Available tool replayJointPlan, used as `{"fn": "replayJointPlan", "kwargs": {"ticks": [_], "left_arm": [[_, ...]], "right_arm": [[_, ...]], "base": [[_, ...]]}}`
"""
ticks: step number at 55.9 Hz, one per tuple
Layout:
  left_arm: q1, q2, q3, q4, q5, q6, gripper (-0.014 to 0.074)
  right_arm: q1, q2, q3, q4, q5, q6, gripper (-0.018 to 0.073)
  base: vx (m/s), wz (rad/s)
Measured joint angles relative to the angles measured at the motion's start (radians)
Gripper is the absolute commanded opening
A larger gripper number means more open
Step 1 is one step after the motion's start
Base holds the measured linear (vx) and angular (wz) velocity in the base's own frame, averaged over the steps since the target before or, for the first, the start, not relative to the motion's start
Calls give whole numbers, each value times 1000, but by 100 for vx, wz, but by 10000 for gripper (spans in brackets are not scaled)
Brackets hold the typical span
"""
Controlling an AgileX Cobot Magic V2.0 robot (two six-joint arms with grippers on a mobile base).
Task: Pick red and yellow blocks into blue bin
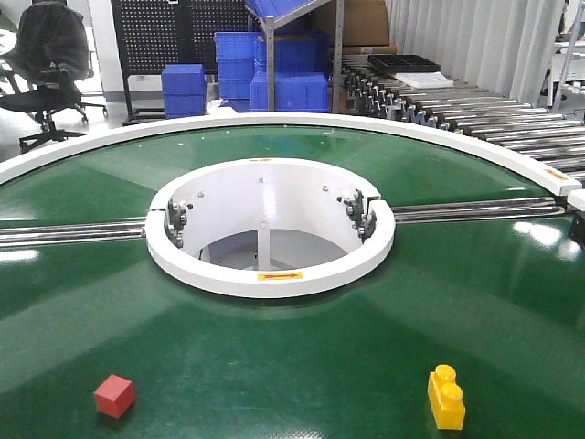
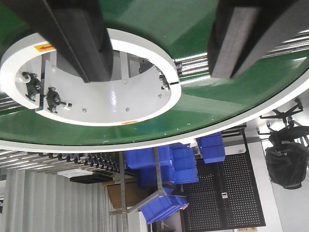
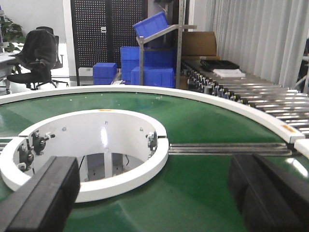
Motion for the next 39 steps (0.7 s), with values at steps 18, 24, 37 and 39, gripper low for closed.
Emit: {"fn": "replayJointPlan", "kwargs": {"ticks": [18, 24, 37, 39], "left_arm": [[0, 0, 0, -1, 2, 0, 551], [0, 0, 0, -1, 2, 0, 551], [0, 0, 0, -1, 2, 0, 551], [0, 0, 0, -1, 2, 0, 551]], "right_arm": [[97, 594, -496, -3, 715, 59, 592], [97, 780, -624, -5, 853, 91, 582], [99, 1102, -827, -7, 1005, 136, 581], [99, 1134, -846, -18, 1012, 144, 581]], "base": [[0, 0], [0, 0], [0, 0], [0, 0]]}}
